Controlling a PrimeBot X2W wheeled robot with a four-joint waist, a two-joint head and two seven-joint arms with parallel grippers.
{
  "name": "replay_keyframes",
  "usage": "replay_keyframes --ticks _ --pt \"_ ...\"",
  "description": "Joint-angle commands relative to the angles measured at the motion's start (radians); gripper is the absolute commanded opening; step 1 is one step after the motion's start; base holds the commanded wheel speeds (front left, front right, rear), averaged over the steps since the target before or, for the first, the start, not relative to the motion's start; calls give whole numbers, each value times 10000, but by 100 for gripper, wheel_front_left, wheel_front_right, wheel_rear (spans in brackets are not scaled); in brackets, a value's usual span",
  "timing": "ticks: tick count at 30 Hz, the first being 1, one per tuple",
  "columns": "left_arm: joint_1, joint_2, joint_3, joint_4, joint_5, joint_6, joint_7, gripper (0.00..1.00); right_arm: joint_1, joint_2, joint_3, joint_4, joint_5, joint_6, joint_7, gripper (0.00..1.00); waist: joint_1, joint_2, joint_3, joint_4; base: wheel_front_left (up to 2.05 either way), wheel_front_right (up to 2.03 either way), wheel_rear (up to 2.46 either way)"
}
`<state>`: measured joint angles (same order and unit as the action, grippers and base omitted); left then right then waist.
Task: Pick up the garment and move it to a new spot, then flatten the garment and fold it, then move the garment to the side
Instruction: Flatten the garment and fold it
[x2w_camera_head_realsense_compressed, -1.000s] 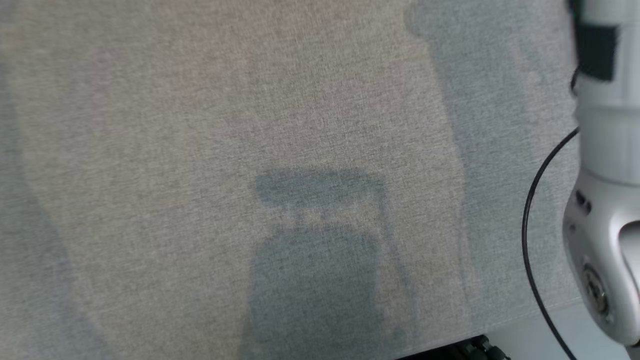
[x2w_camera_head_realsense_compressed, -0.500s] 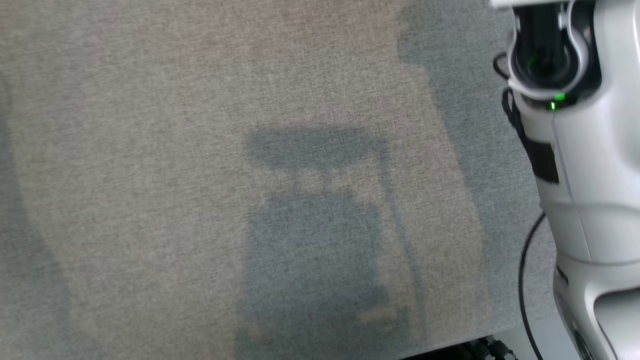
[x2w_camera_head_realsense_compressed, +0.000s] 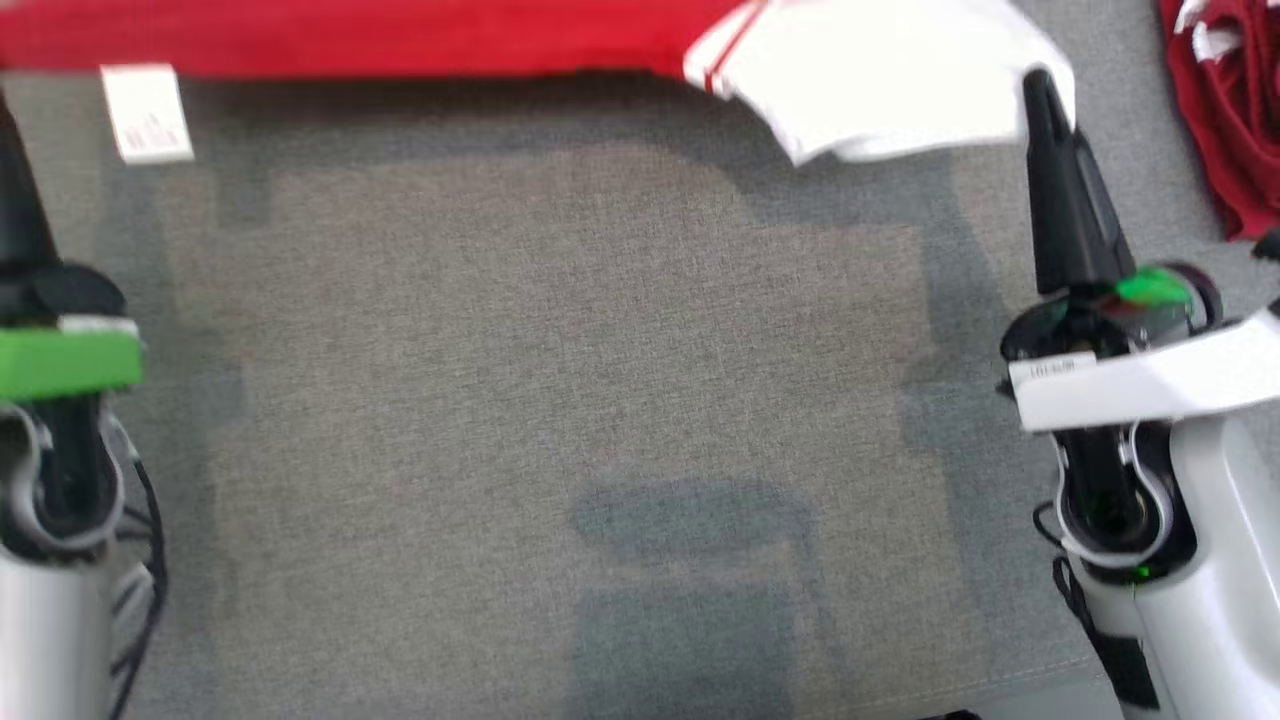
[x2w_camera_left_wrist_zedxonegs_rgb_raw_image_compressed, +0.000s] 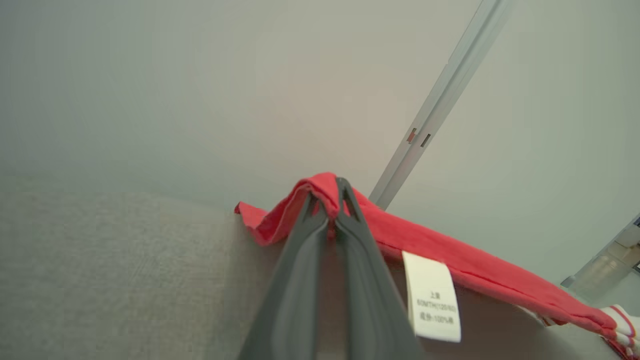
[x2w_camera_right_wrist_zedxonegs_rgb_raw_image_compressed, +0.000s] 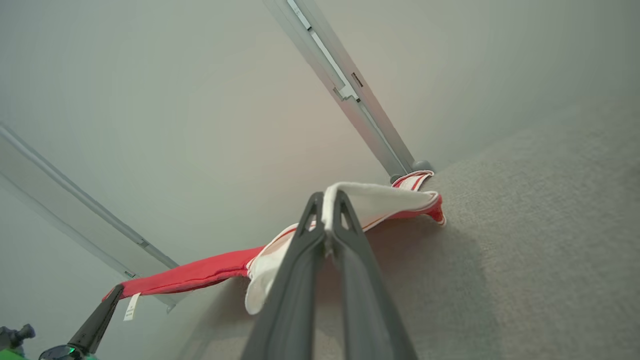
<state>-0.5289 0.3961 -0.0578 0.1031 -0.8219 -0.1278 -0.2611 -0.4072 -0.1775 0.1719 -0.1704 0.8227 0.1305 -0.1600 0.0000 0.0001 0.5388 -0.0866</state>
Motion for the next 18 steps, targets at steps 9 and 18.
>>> replay_keyframes --ticks 9,18 --pt "4042 -1111 379 -1214 350 -28 -43 0 3242 63 -340 -681 313 3 255 0 0 -1 -2473 339 0 0 0" --pt "6390 -1753 586 -2284 154 -38 -42 0 4689 193 -164 -1490 470 3 369 0 0 -1 -3342 19 0 0 0"
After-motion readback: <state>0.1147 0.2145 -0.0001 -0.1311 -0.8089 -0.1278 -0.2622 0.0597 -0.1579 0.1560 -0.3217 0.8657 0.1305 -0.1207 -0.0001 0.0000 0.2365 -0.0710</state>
